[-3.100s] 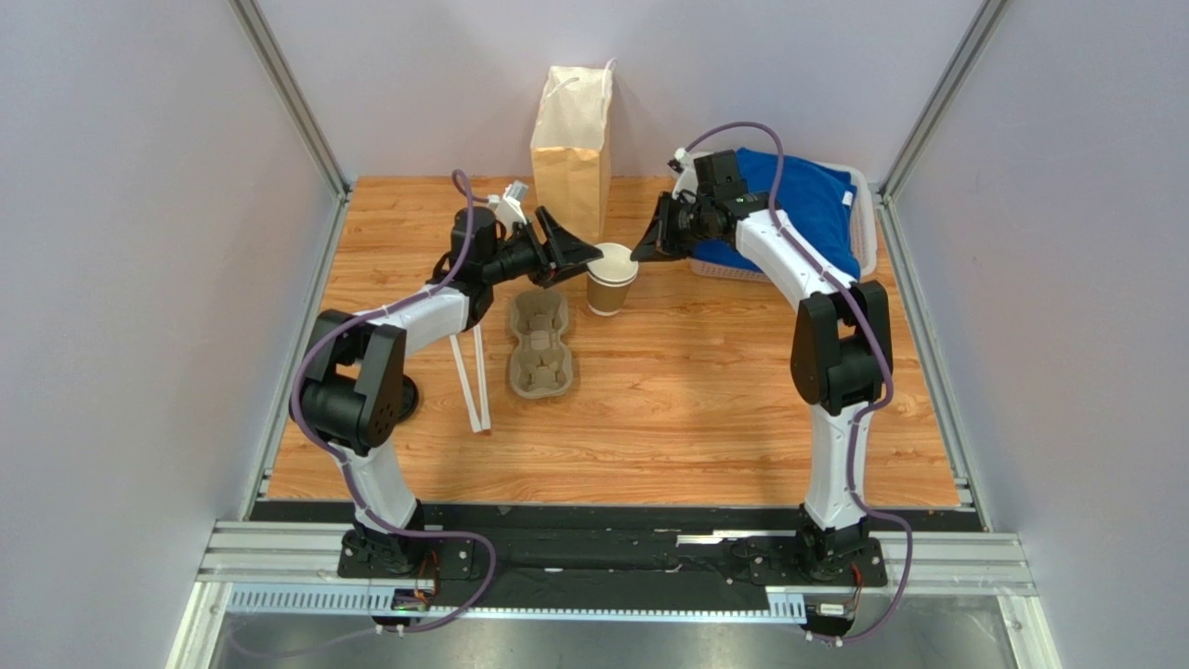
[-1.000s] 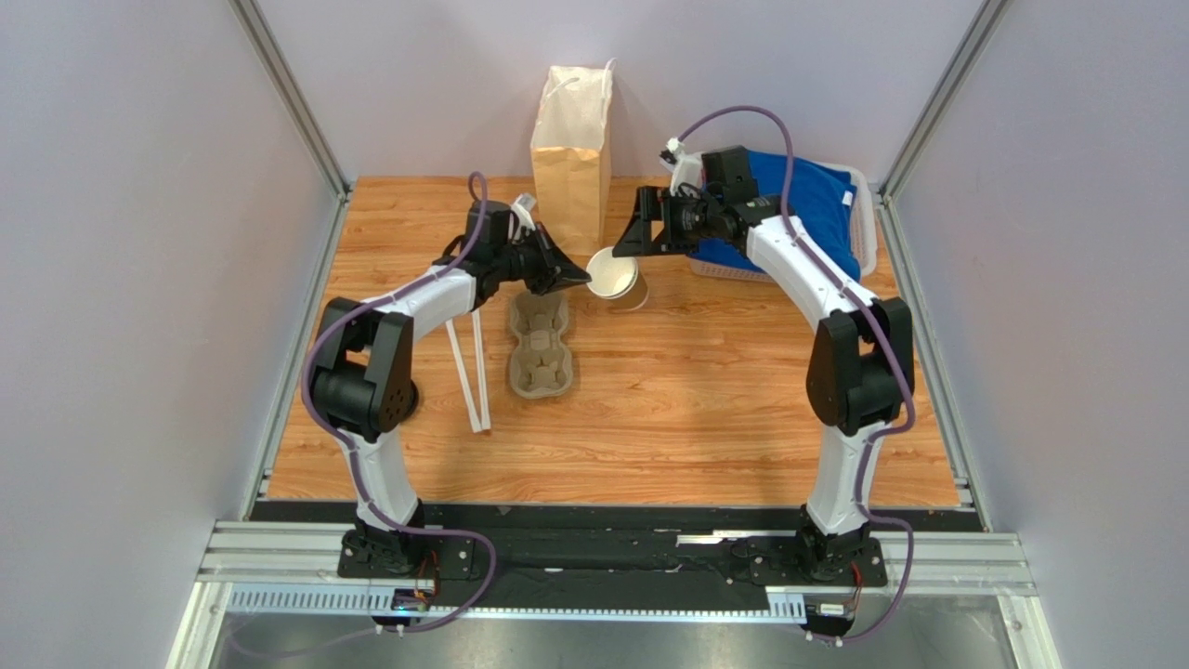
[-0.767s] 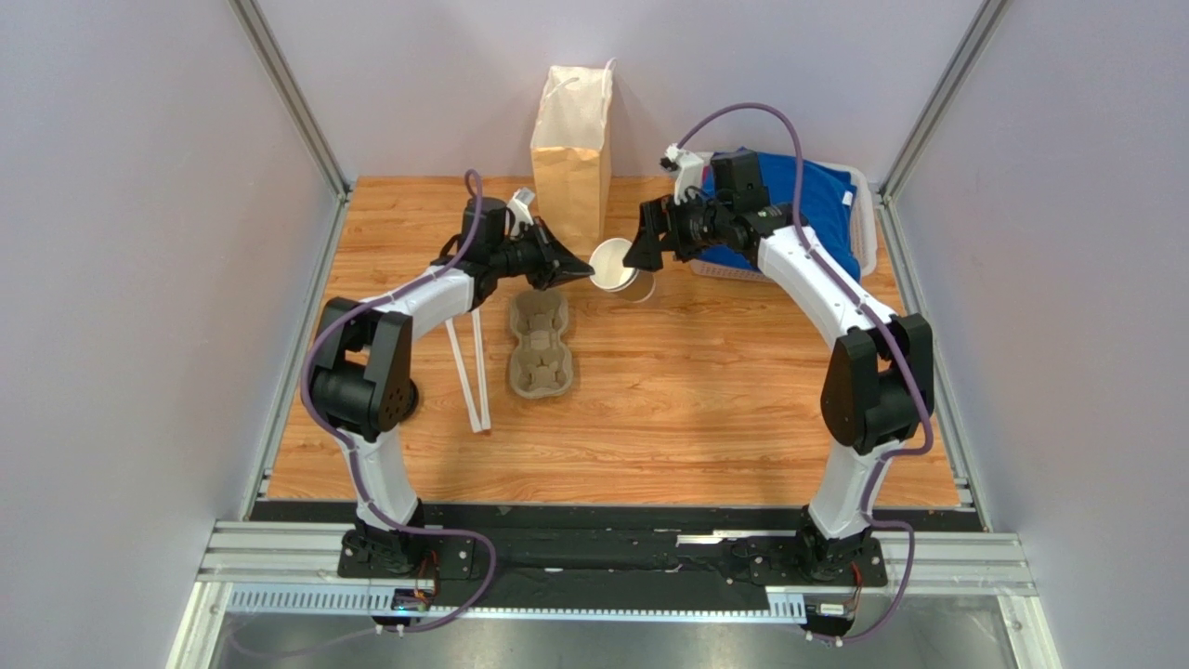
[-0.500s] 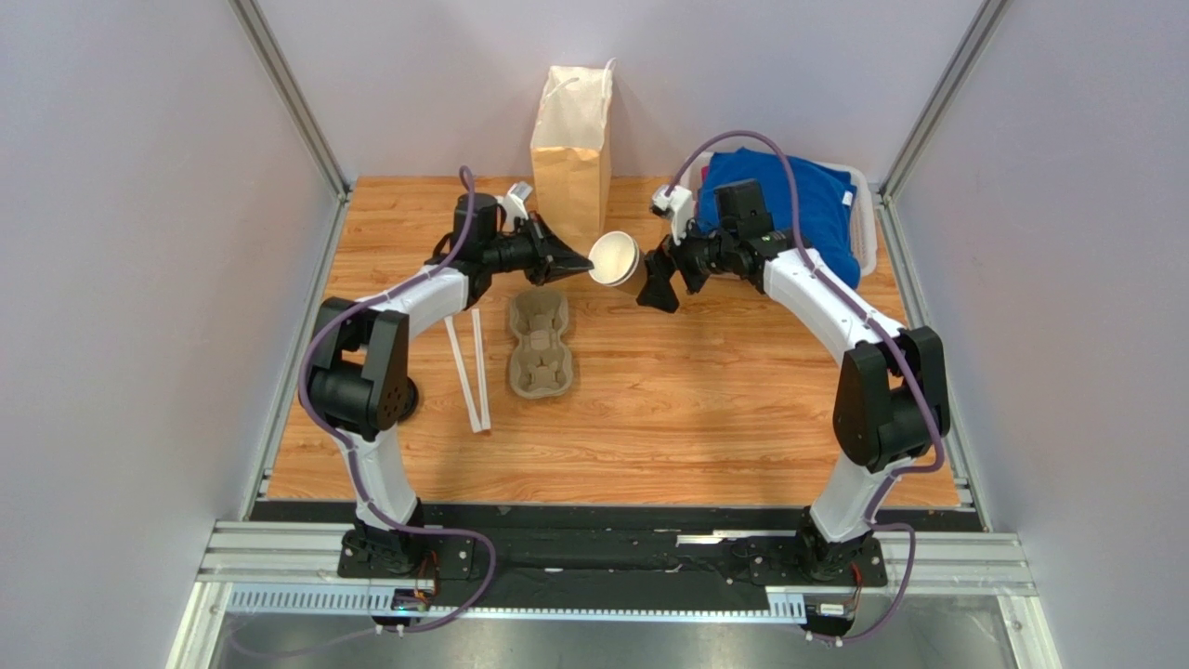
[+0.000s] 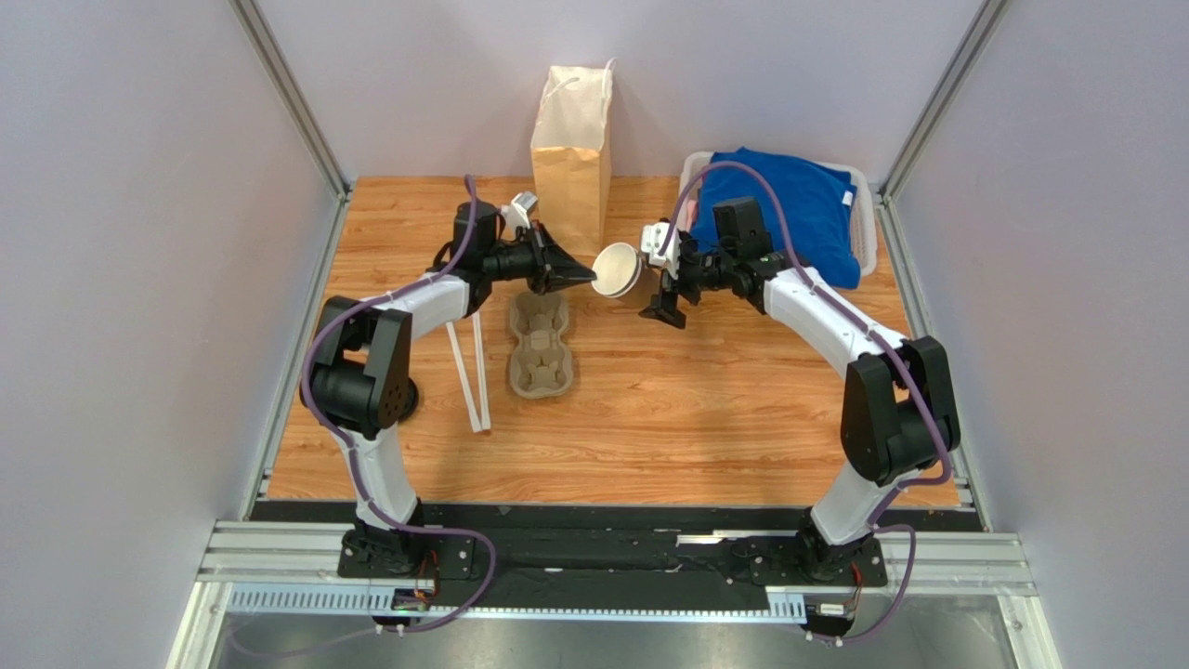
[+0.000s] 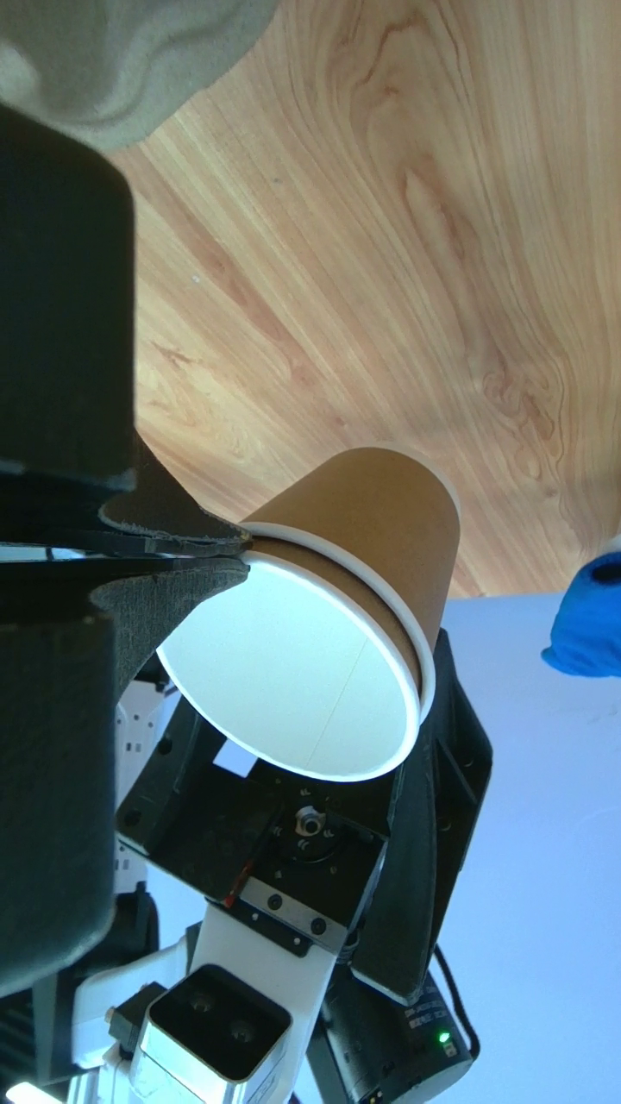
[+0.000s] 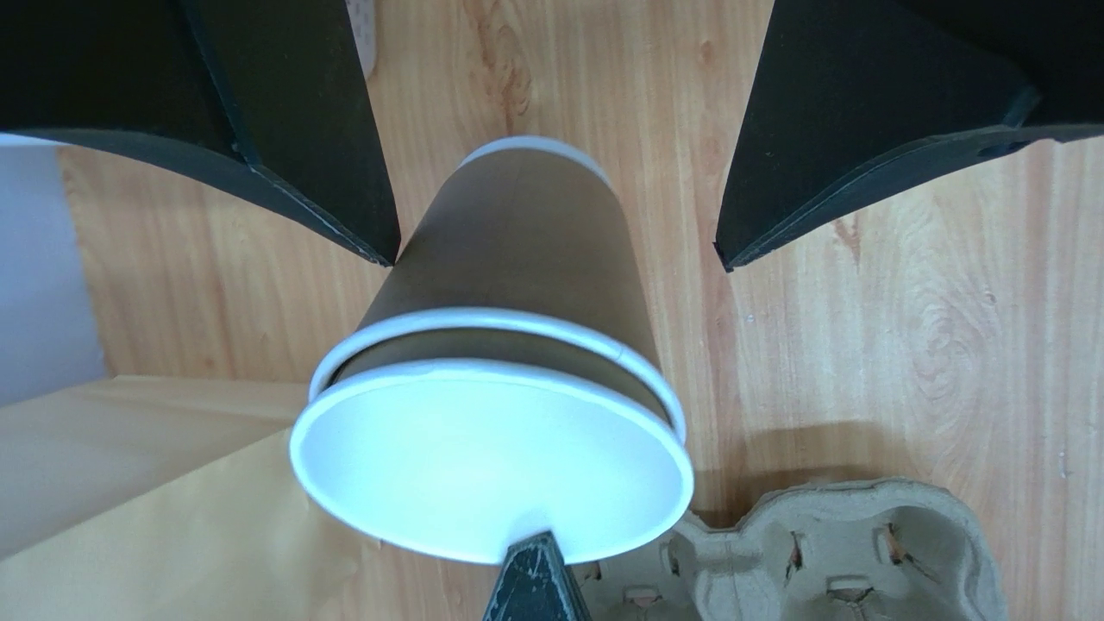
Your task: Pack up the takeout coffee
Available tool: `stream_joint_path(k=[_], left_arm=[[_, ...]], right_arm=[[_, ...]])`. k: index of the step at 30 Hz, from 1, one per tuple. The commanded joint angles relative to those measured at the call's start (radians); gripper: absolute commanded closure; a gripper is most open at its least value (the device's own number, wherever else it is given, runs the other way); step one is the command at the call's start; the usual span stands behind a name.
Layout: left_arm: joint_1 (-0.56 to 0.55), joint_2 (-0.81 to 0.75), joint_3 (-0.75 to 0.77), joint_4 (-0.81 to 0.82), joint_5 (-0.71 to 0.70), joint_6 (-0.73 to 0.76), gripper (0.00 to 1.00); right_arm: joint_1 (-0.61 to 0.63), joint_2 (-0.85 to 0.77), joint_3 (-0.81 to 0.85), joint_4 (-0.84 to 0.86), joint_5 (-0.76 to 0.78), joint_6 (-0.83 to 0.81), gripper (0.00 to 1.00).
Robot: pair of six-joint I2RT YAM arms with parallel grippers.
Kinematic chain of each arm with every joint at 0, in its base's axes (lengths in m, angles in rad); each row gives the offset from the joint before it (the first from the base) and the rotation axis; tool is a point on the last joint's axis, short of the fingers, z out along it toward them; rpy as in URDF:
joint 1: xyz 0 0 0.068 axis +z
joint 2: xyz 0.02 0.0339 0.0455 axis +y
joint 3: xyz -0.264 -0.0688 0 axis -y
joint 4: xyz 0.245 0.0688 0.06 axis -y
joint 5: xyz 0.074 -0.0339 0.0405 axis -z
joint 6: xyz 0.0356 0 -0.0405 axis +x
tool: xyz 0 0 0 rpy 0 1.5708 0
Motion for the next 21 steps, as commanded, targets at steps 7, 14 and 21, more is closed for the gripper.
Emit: stream_joint_path(k=[7,14,21], left_arm=[[0.008,-0.024,-0.056,0.149,0.082,-0.063,1.0],[0.014,-0.027,-0.062,0.204,0.093,-0.115,1.0],[0.021,-0.042,-0.088,0.267,0.108,-0.145,1.0]], right_arm=[[0.056,0.016,0.02,0.098,-0.02,-0.066,0.04],[0.058,0.037,0.03,0.088,-0.012,-0.043,0.11],[0.059,0.071,0.065,0.053,0.002,-0.021,0.21]])
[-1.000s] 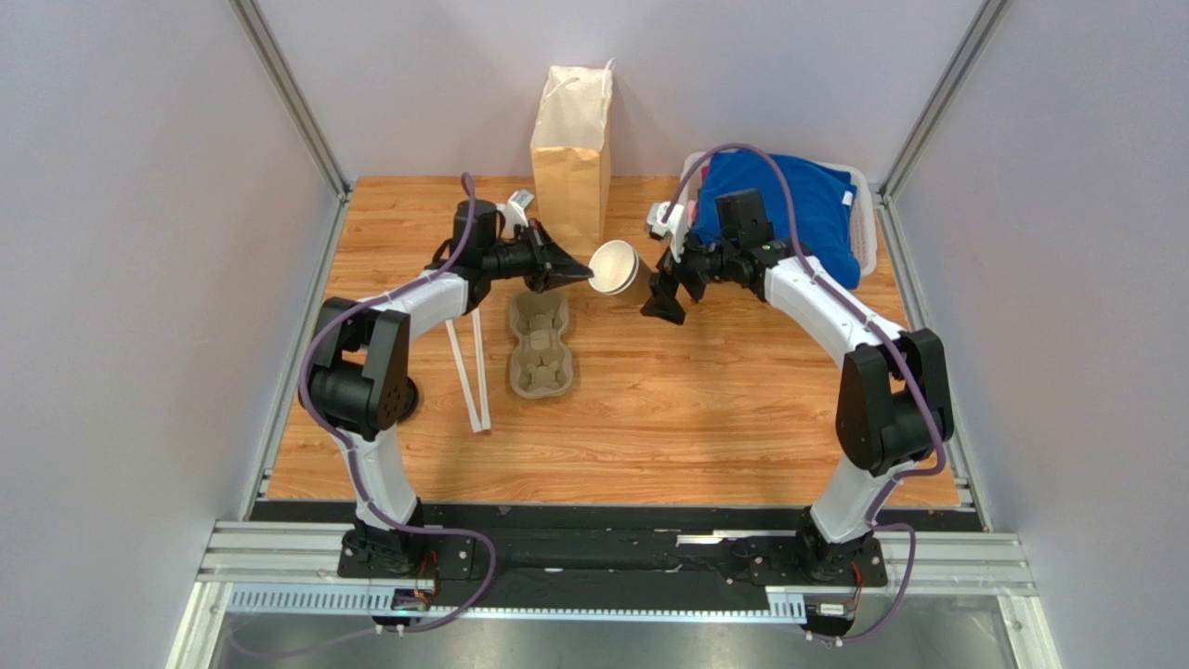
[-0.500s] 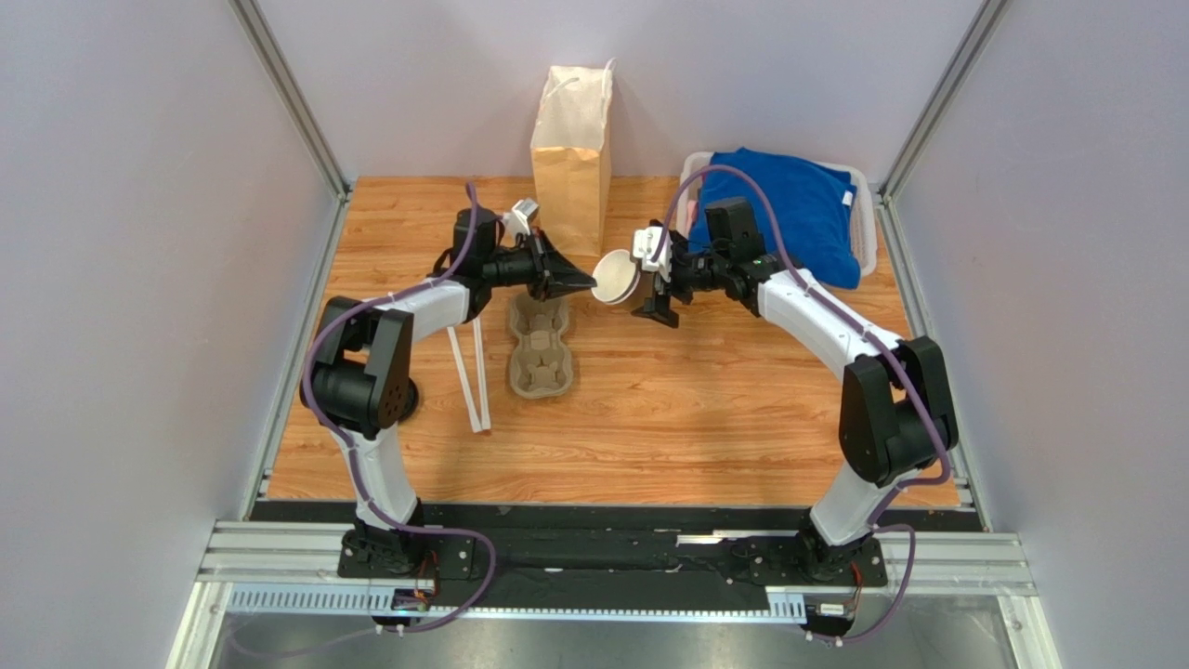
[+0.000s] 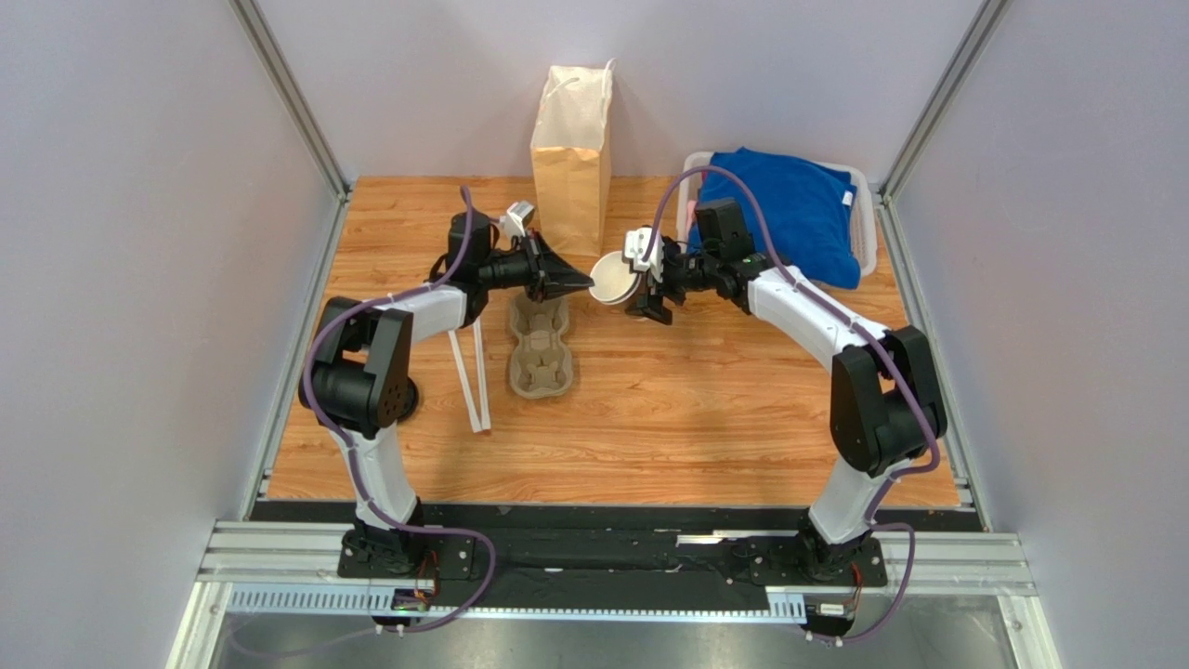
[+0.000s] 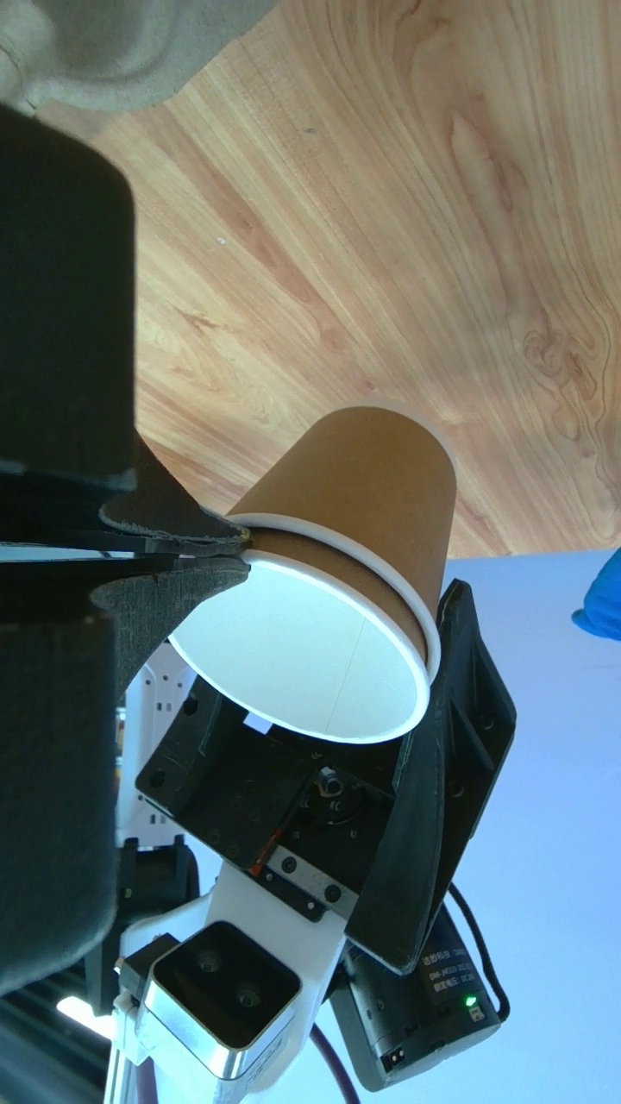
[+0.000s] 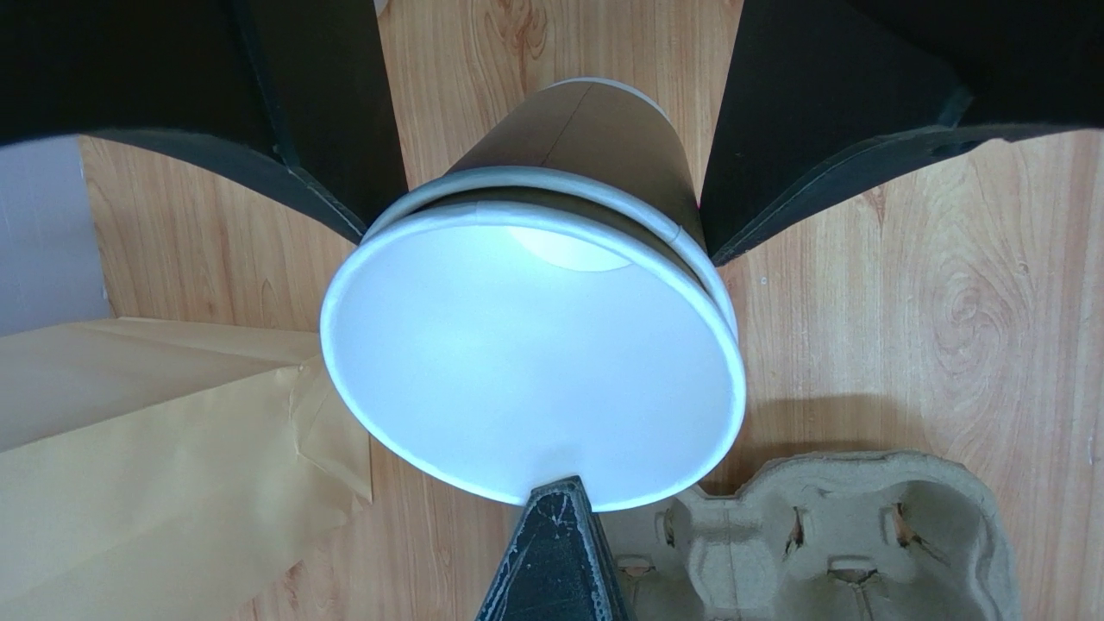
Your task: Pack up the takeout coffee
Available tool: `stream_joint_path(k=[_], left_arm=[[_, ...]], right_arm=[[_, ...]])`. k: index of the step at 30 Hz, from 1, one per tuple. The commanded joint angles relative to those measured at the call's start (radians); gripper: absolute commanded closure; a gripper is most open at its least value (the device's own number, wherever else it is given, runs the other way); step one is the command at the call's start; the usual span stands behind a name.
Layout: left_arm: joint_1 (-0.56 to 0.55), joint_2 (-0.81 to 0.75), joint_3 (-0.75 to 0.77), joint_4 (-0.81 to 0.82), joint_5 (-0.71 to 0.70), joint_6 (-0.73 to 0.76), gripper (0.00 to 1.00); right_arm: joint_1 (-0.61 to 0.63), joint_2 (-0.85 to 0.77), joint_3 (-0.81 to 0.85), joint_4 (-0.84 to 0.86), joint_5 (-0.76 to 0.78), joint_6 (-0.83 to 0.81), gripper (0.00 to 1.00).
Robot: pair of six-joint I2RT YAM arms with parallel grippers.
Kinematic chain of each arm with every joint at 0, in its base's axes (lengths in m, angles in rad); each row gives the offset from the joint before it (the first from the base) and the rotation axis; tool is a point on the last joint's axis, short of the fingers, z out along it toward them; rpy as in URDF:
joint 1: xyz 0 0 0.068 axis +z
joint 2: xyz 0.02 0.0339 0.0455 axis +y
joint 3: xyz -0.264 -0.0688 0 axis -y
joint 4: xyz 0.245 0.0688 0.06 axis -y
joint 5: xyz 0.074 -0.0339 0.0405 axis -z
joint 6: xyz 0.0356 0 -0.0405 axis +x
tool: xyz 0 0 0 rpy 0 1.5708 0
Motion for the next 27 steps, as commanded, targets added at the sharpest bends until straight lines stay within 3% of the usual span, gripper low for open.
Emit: stream_joint_path(k=[1,17,19,22,27], left_arm=[[0.013,-0.047,-0.01,0.119,0.034,-0.042,1.0],[0.04,-0.051,-0.038,0.217,0.051,-0.114,1.0],[0.043,-0.051,-0.039,0.217,0.052,-0.115,1.0],[0.045,-0.051,-0.045,0.214,0.051,-0.115,1.0],[0.046,-0.047,-0.05,0.2,0.051,-0.106,1.0]], right_arm=[[0.008,0.027,0.05,-0.008,-0.005,0.012,0.22],[0.009,0.07,0.047,-0.014,0.027,-0.034,0.26],[0.008,0.079,0.047,-0.016,0.032,-0.044,0.25],[0.008,0.085,0.05,-0.016,0.023,-0.043,0.16],[0.006,0.091,0.054,-0.005,0.015,-0.032,0.17]])
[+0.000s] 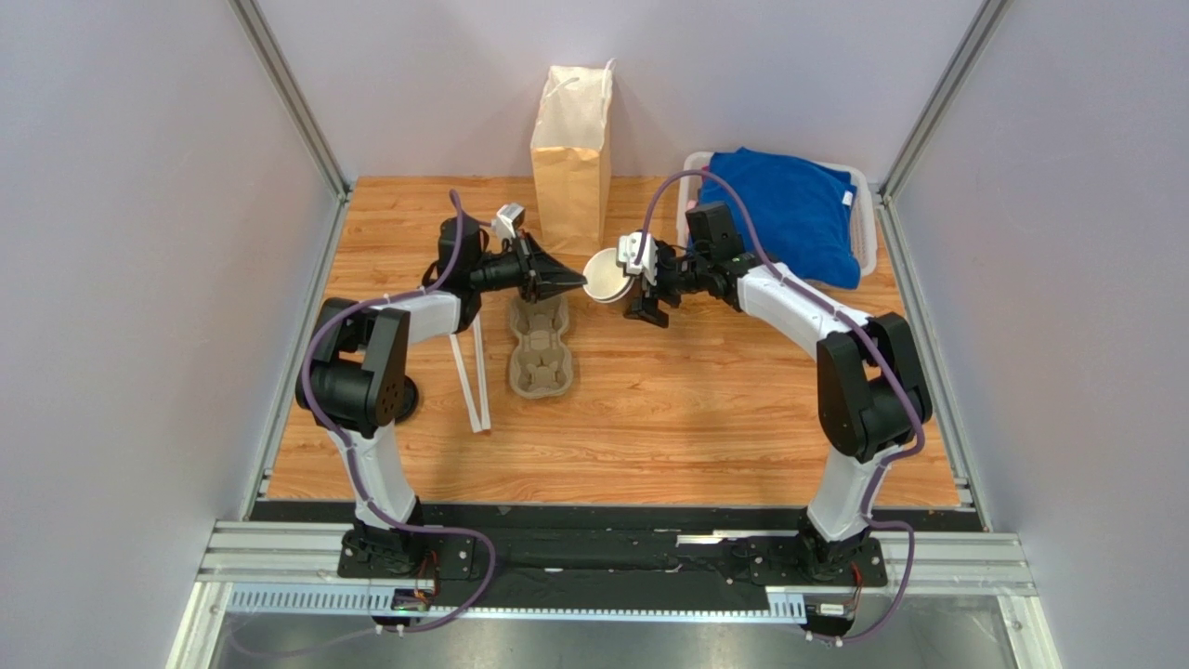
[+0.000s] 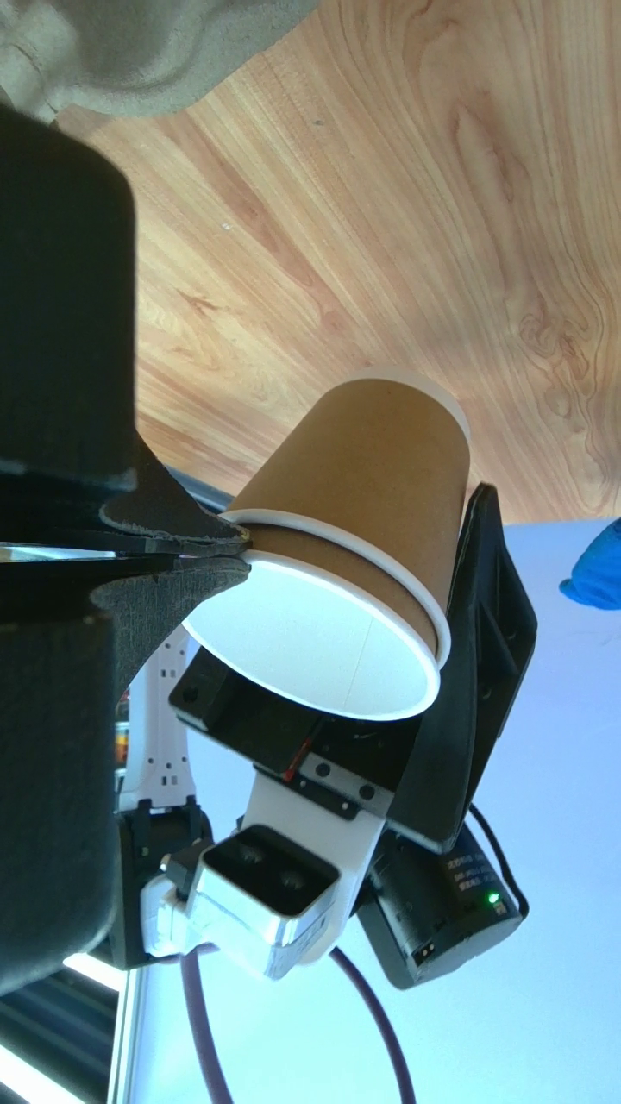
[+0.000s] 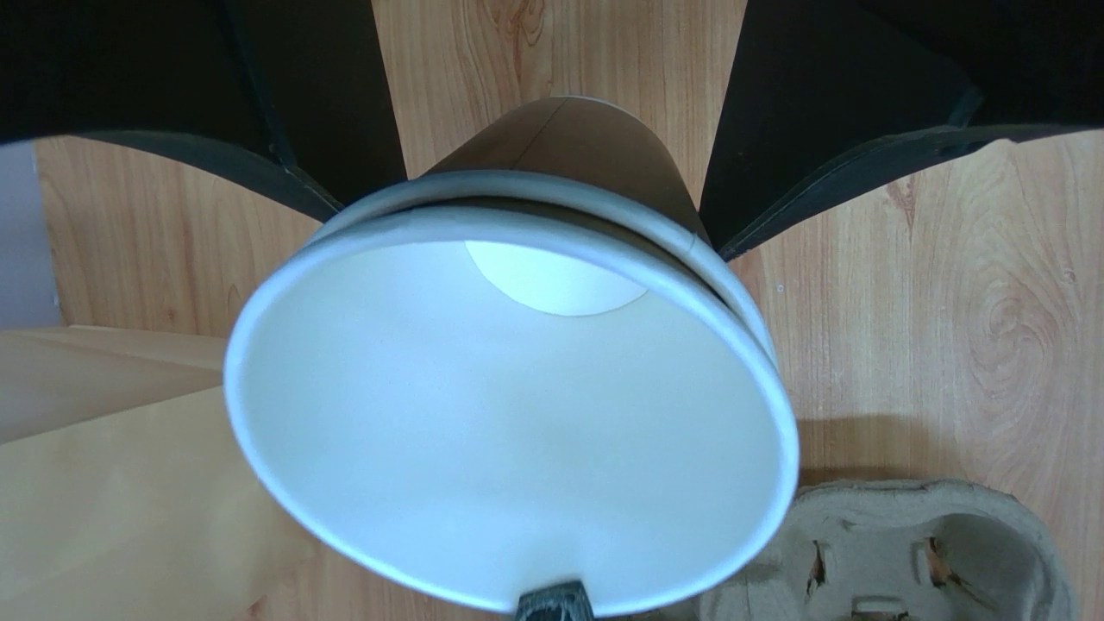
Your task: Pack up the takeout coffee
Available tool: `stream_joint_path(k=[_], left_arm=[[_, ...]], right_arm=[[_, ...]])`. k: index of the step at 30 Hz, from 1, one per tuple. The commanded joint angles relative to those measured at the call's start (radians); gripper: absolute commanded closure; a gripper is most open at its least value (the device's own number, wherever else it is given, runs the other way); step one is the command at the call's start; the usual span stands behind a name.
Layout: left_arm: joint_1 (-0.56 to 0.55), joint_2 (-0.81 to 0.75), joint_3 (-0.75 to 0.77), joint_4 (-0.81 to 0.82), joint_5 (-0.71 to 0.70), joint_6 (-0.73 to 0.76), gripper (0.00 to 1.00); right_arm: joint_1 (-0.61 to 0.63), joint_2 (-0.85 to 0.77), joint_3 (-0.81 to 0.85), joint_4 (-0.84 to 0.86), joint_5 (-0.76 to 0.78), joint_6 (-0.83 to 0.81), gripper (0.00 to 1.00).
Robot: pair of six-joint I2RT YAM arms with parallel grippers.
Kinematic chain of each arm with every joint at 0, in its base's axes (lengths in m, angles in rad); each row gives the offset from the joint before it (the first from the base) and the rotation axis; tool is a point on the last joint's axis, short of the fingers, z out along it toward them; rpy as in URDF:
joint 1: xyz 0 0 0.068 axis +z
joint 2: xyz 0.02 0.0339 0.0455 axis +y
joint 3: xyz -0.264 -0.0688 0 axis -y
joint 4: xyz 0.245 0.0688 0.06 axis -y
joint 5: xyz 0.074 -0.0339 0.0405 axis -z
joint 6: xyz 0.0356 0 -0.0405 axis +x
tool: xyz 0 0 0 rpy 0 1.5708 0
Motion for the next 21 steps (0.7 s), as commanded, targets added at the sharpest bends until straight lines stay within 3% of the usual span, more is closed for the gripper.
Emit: stream_joint_path(k=[1,6,13,21], left_arm=[[0.01,-0.045,0.006,0.071,0.025,-0.008,1.0],[0.01,-0.042,0.008,0.062,0.023,-0.005,1.0],[0.016,-0.051,0.011,0.071,0.032,-0.018,1.0],[0.027,-0.073,0.003,0.087,0.046,-0.041,1.0]], right_arm=[[0.002,0.019,0.024,-0.008,-0.001,-0.014,0.16],[0.002,0.025,0.032,0.012,-0.018,0.015,0.12],[0.0,0.035,0.033,0.005,-0.007,0.002,0.26],[-0.001,0.058,0.026,0.003,-0.006,-0.017,0.32]])
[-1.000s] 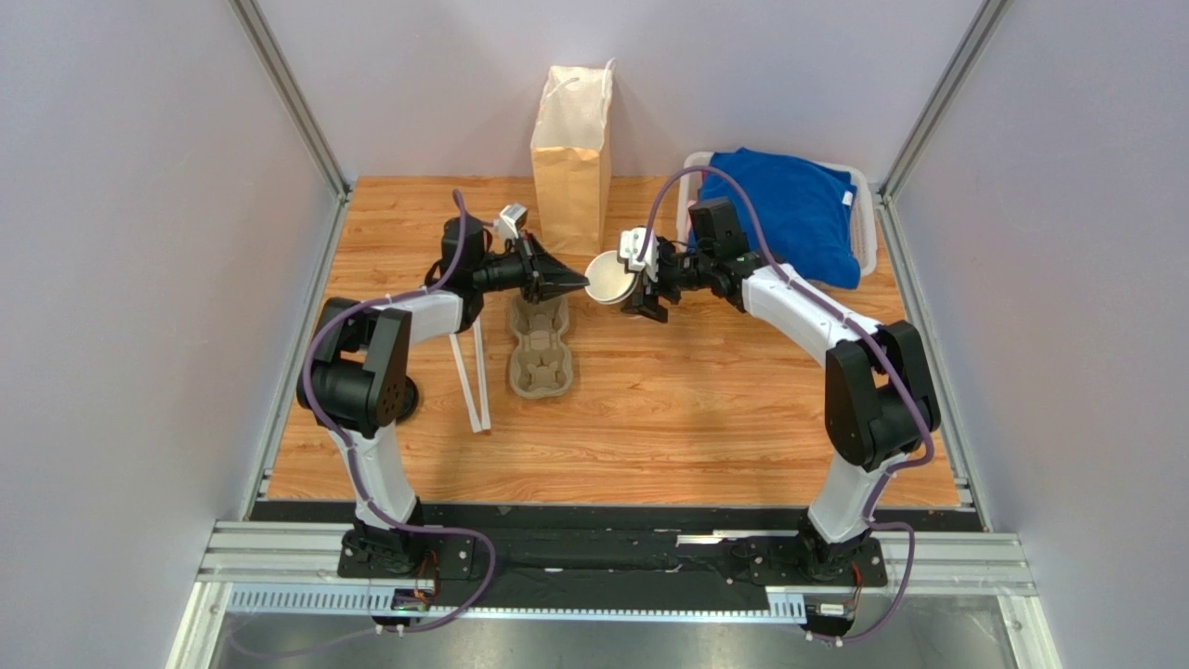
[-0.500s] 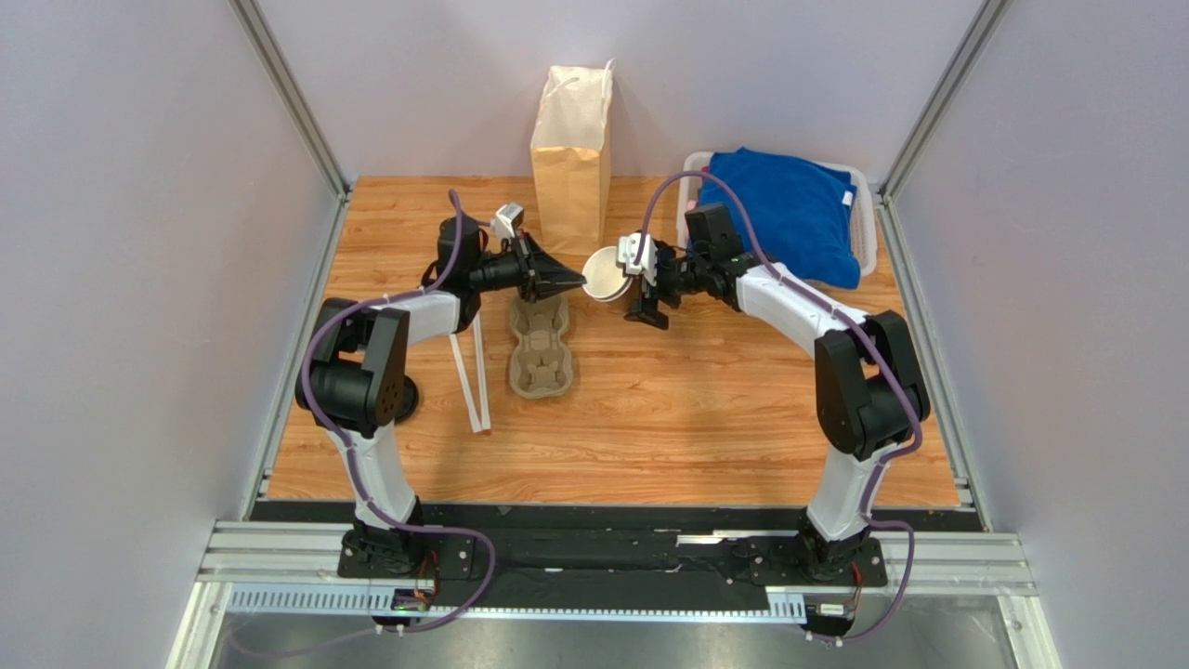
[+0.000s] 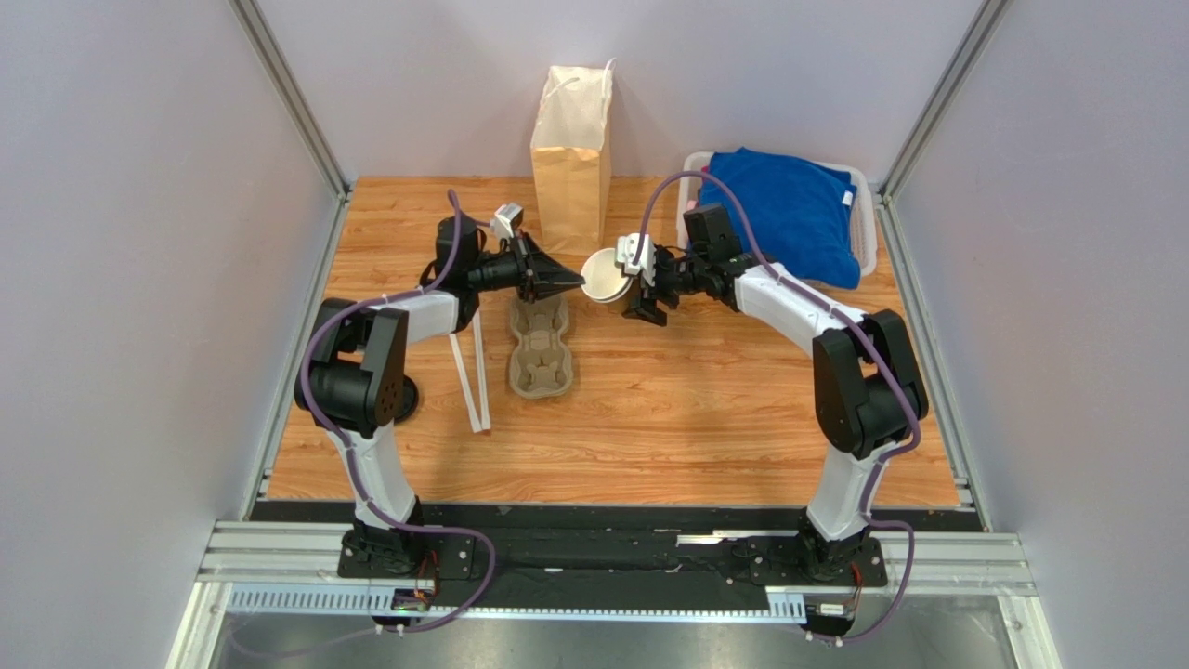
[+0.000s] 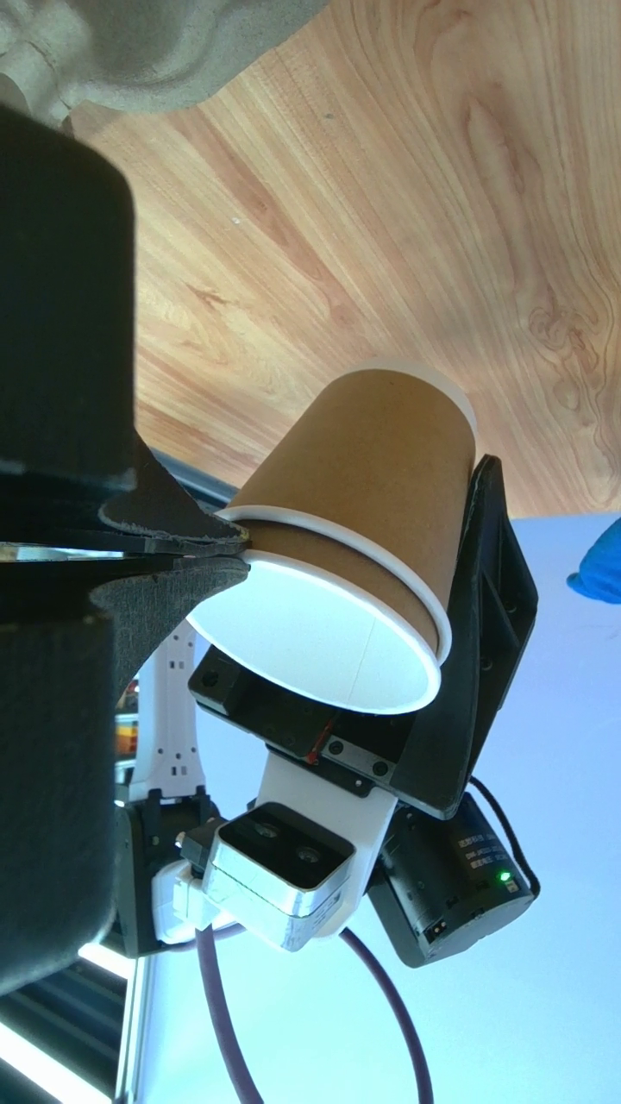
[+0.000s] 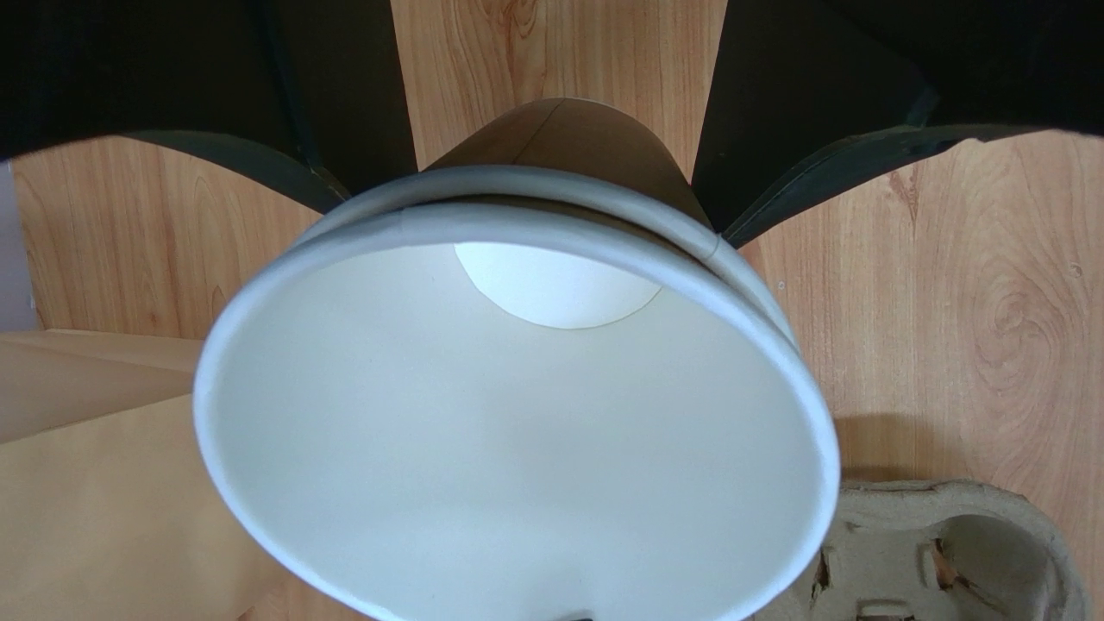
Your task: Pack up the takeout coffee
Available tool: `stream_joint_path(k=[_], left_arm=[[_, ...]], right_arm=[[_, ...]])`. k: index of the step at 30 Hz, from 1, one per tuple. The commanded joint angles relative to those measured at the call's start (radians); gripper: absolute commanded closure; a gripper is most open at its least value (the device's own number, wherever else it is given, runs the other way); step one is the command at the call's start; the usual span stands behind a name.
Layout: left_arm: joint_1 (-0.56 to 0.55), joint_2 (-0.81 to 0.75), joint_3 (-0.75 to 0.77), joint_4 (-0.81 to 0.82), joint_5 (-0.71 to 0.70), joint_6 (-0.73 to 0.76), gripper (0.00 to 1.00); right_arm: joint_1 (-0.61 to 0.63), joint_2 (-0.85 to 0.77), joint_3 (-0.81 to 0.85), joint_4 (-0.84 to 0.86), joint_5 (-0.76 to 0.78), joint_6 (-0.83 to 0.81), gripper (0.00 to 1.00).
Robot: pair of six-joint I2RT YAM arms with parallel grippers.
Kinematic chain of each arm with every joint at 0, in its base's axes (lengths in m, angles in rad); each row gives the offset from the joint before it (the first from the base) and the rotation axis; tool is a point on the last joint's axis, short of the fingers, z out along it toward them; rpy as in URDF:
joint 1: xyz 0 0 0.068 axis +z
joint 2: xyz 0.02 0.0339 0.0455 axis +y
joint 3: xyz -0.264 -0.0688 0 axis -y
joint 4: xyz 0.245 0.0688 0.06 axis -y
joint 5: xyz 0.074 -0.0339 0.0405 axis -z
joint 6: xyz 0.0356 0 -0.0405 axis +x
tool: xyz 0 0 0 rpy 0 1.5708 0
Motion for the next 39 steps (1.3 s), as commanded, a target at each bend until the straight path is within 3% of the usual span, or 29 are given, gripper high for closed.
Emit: stream_joint_path(k=[1,39], left_arm=[[0.016,-0.071,0.002,0.088,0.025,-0.031,1.0],[0.045,-0.086,-0.031,0.109,0.037,-0.063,1.0]], right_arm=[[0.0,0.036,0.029,-0.004,-0.01,-0.027,0.32],[-0.026,0.074,0.035,-0.016,-0.008,-0.049,0.28]])
